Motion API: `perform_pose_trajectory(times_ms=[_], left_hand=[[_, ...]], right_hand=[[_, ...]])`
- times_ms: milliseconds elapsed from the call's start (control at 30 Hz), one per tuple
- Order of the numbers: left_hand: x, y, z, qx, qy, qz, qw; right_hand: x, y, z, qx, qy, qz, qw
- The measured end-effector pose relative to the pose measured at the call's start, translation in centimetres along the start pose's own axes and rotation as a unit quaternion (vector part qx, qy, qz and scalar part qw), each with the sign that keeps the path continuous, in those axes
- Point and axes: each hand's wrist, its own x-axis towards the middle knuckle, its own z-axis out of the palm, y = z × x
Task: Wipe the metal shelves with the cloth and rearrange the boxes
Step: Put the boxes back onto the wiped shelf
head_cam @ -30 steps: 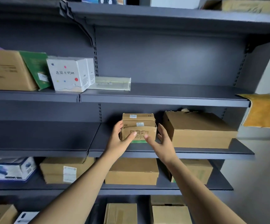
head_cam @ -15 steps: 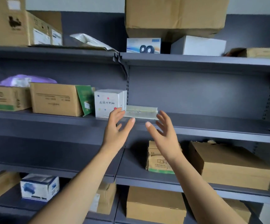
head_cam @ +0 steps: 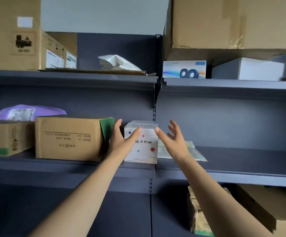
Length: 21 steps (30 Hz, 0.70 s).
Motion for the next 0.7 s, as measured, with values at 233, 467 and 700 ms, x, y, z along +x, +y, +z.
perform_pose_trajectory(times_ms=[233,467,700], left_hand=[[4.3,-2.2,1.0,-0.087,-0.072,-0.068,0.991],[5.5,-3.8,2.2,-0.123,-0.109,-0.036,0.986],[4.4,-2.5,2.4,-0.138,-0.099,-0.014,0.985]], right_hand=[[4.0,2.7,2.7,-0.018,-0.063,0.035,0.997],[4.8,4.1,3.8,-0.025,-0.056,0.027,0.998],[3.5,2.9,3.8,-0.010,-0.032,0.001,0.999]])
